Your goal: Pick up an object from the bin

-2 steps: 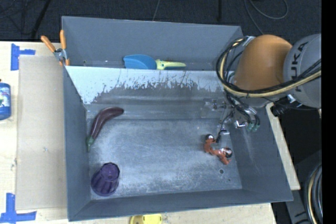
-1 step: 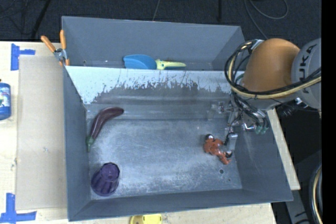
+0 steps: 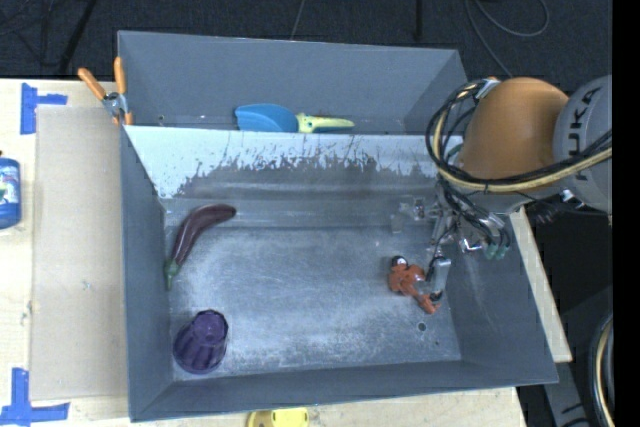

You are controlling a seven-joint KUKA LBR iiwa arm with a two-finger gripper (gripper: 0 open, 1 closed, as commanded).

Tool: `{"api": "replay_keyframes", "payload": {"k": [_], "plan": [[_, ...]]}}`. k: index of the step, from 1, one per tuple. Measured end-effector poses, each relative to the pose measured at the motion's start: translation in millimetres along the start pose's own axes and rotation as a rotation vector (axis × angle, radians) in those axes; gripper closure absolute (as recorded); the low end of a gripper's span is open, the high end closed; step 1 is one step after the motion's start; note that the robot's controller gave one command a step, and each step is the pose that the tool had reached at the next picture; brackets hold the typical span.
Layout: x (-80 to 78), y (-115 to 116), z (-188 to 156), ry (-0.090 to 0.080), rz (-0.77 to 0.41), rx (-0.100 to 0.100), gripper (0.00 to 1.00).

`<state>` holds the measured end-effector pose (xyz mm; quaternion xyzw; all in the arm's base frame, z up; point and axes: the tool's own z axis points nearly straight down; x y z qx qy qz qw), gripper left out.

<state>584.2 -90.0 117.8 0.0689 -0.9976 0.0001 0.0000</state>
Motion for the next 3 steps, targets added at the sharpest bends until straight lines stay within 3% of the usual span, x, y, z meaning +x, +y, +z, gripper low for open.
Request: {"api": "replay_keyframes", "payload": {"k": [1,2,3], "plan": [[6.4,2,17,0.007,-0.074,-0.003,0.00],[7.9,3,17,-0.002,-0.354,0.000,0.00],[11.9,-18,44,-0.001,0.063,-0.001,1.00]]}}
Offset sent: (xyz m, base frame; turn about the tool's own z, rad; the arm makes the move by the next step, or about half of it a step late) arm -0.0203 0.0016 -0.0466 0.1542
